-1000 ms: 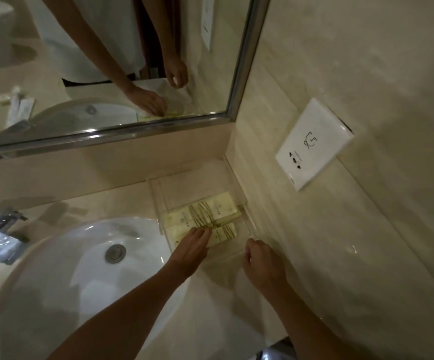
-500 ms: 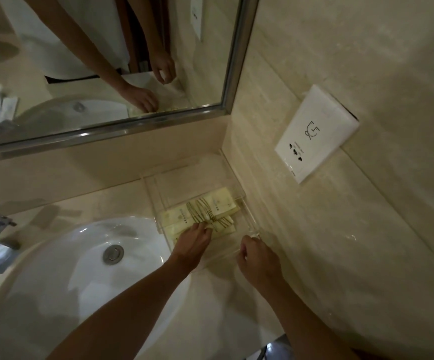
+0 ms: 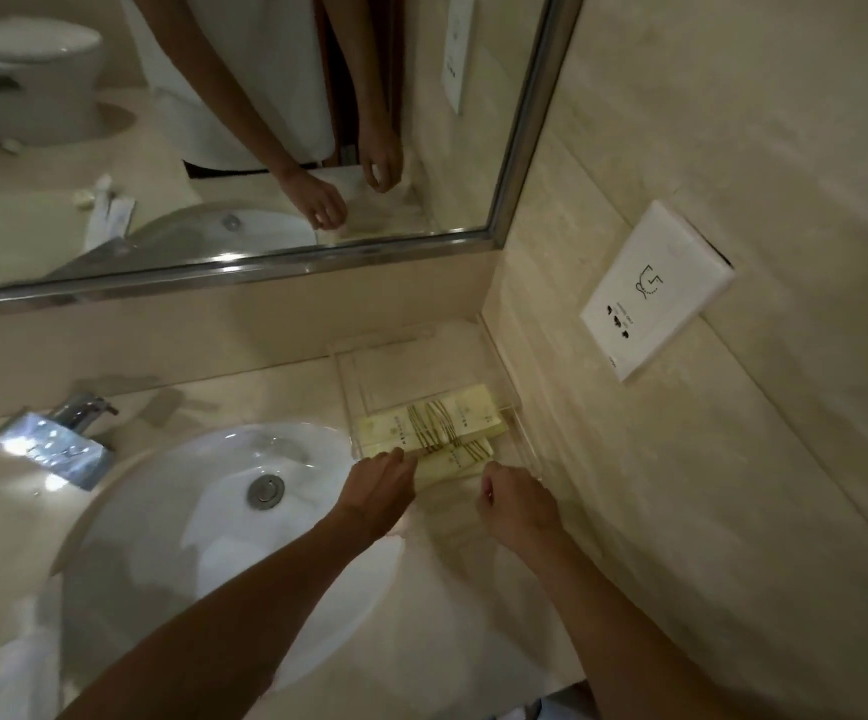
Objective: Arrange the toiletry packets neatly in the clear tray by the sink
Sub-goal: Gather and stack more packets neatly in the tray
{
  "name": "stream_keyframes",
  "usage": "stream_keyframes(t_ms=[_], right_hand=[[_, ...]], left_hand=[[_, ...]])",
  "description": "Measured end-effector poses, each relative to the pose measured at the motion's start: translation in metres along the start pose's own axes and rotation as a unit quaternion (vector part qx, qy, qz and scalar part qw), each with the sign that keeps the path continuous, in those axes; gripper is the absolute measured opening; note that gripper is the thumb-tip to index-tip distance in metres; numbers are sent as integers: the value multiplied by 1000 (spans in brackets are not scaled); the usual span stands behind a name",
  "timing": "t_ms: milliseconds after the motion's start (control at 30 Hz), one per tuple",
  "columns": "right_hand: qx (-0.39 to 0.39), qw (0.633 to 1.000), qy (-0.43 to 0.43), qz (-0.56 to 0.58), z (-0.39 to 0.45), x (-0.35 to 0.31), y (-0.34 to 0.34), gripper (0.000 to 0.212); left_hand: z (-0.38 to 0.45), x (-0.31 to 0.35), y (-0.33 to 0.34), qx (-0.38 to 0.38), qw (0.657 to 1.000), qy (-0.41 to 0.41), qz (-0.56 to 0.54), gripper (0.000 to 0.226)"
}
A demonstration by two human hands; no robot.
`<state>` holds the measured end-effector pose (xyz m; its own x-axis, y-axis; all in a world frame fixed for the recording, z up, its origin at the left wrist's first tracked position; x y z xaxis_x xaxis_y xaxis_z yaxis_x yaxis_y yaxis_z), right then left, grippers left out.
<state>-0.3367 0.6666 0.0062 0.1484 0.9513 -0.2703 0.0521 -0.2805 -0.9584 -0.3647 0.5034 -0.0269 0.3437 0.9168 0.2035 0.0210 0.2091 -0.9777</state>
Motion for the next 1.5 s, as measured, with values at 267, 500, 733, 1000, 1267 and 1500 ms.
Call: stream_keyframes(t_ms=[267, 500, 733, 1000, 1267, 1500], right_hand=[[-67, 993, -101, 5, 6, -85, 5, 12], [-100, 978, -180, 25, -25, -178, 16, 9], [-130, 967, -216, 23, -76, -241, 42, 14], [-181, 959, -216, 22, -150, -304, 98, 9], [-201, 957, -209, 12, -206, -360, 144, 10], [-213, 966, -144, 27, -237, -382, 178, 18]], left_hand=[[-61, -87, -48, -19, 989, -146, 5, 19], [-153, -155, -79, -16, 969, -247, -2, 20], [-237, -213, -88, 2, 943, -324, -75, 18], [-341, -273, -80, -15, 916, -387, -105, 20], [-420, -307, -67, -37, 875, -466, -127, 39], [-429, -301, -52, -3, 861, -484, -155, 48]])
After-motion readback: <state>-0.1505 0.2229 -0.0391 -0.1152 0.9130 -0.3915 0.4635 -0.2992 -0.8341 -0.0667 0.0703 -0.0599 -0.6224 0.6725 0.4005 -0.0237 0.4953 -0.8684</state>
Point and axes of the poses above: each hand's wrist, its own z-axis towards the middle knuckle, its own y-axis out of the palm, x = y × z, the point moved 7 cm from there along z, towards the middle knuckle, and after that the axes turned 14 degrees about x, right-handed, at the moved point
